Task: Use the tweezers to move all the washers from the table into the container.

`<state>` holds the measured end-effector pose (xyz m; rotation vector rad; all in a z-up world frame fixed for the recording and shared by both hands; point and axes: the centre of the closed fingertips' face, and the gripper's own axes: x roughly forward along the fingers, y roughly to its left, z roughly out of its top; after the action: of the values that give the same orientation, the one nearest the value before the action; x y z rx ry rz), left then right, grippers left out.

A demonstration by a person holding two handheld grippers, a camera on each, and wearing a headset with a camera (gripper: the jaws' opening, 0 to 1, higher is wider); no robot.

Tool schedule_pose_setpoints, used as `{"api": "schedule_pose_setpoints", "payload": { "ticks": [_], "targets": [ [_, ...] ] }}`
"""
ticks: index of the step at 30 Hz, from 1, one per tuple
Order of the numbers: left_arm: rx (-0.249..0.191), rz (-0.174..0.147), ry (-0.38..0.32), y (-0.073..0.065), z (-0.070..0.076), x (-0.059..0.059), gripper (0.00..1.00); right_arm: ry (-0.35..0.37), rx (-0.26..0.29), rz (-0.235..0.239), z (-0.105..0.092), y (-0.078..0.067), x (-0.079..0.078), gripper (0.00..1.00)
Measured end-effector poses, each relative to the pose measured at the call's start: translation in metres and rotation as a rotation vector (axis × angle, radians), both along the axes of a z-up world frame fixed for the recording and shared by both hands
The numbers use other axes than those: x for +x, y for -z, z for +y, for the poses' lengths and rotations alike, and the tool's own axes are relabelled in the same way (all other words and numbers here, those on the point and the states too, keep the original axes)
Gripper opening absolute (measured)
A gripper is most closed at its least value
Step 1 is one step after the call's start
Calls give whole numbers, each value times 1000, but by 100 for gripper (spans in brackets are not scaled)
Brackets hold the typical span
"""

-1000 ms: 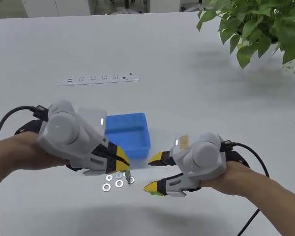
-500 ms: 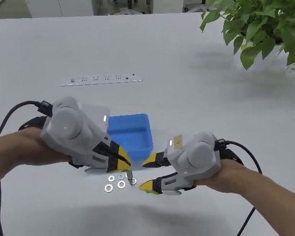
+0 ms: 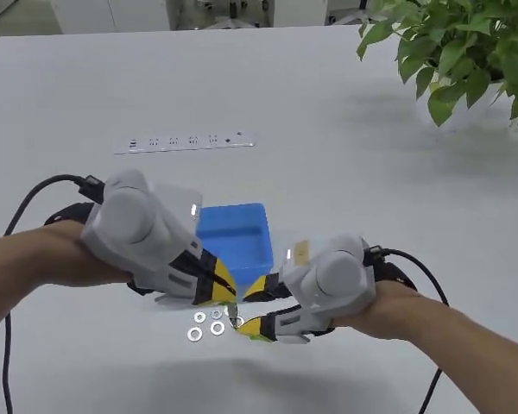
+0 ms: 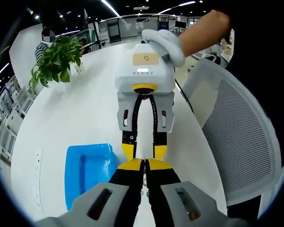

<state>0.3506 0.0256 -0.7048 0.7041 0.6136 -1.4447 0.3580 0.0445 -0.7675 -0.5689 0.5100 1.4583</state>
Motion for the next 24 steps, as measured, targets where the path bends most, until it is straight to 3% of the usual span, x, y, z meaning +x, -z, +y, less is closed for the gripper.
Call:
{"api": "schedule_pose_setpoints", "payload": {
  "ticks": [24],
  "targets": [
    [-3, 0, -2, -1, -4, 0, 6, 7, -42, 10, 11, 10, -1, 13]
  ]
}}
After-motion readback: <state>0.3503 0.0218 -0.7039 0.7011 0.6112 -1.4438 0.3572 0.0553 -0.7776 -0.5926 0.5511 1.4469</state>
